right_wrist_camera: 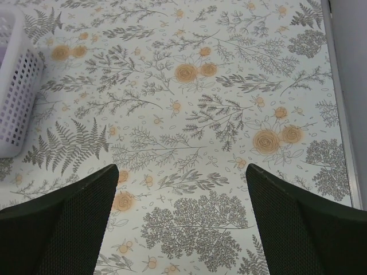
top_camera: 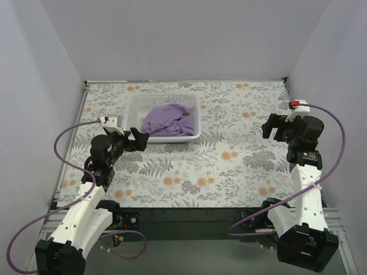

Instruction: Fold and stack the t-shirts

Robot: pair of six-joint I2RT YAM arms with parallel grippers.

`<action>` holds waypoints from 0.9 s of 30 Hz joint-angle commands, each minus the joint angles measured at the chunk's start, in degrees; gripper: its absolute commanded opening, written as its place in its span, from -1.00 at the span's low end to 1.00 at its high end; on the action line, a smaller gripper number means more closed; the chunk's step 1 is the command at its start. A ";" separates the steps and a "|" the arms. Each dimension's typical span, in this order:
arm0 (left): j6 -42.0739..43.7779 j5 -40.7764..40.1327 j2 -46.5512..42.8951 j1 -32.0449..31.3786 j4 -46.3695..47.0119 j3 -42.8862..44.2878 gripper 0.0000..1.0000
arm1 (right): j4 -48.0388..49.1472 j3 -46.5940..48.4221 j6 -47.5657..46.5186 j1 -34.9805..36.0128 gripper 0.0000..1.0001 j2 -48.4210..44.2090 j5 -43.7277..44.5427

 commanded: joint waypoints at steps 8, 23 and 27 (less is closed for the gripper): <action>-8.61 0.69 7.12 -0.49 -8.48 12.37 0.96 | -7.81 -0.91 -32.79 -0.14 0.97 -0.47 -38.10; -8.98 0.25 56.23 -1.45 -32.14 51.49 0.58 | -7.37 -8.48 -35.16 -1.37 0.97 0.33 -40.21; -6.34 -1.94 65.04 -5.30 -36.36 60.97 0.55 | -7.46 -8.39 -34.64 -1.37 0.97 0.41 -40.73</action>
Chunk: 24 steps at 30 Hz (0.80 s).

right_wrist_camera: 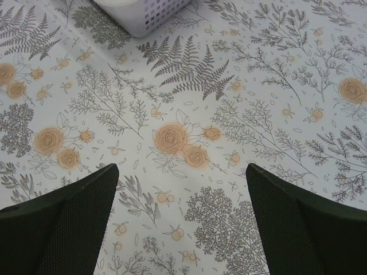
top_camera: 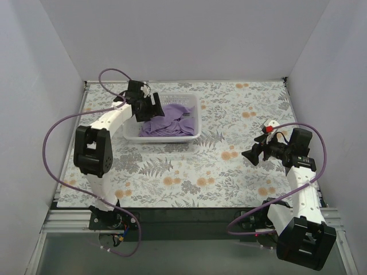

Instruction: Fold and stack the t-shirts

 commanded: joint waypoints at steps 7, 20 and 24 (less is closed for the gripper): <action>6.58 -7.05 10.17 -7.72 -11.52 14.26 -0.26 | -0.38 1.07 -0.74 -0.33 0.97 -0.62 -3.59; -5.97 13.16 -15.58 -14.49 24.13 23.65 -1.00 | -0.38 1.07 -0.48 -0.50 0.97 -0.97 -2.80; -14.32 15.62 -11.73 -18.78 32.94 35.57 -1.00 | 0.40 1.16 0.75 -1.03 0.97 -0.88 0.88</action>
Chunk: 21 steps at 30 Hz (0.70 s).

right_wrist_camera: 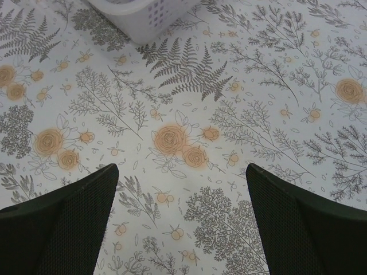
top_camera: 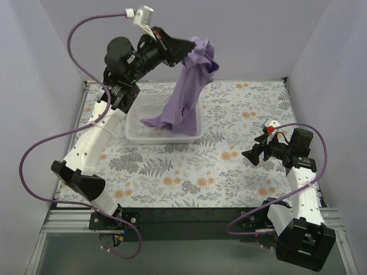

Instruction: Fold and stack the t-shirts

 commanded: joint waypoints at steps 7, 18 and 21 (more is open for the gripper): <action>-12.58 4.64 12.51 -9.96 16.24 25.81 -1.00 | 3.80 0.81 4.75 -3.66 0.97 -0.90 7.08; -8.82 1.22 12.53 -16.91 17.92 20.47 -1.00 | 7.94 0.19 10.29 -5.86 0.97 -1.08 15.61; -5.49 -1.78 9.98 -16.91 15.82 14.84 -1.00 | 8.12 0.11 10.73 -6.04 0.97 -0.99 16.31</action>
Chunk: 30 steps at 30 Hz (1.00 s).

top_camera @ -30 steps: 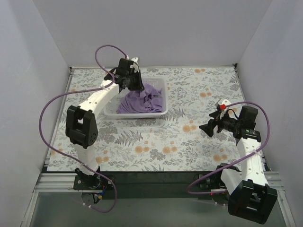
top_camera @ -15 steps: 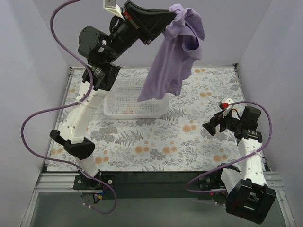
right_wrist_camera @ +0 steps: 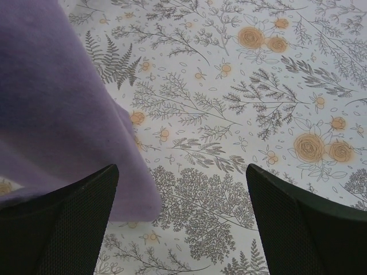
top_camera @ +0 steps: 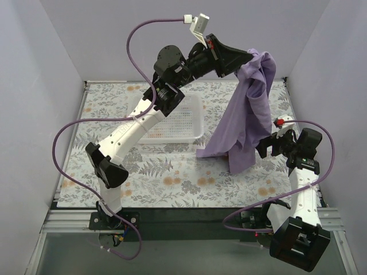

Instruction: Fold and stack the t-shirts

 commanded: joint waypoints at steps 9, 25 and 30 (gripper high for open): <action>13.74 -15.43 -21.24 0.49 -3.66 -35.43 -1.00 | 2.72 -0.24 1.53 -0.77 0.97 -0.01 1.34; 18.05 0.04 -33.73 0.84 -13.68 -60.88 0.13 | 1.67 -1.39 -1.98 -0.77 0.97 1.75 -6.66; 20.17 -17.49 -39.35 1.10 -20.35 -62.20 0.35 | 0.70 -1.48 -3.12 -0.77 0.97 2.36 -9.38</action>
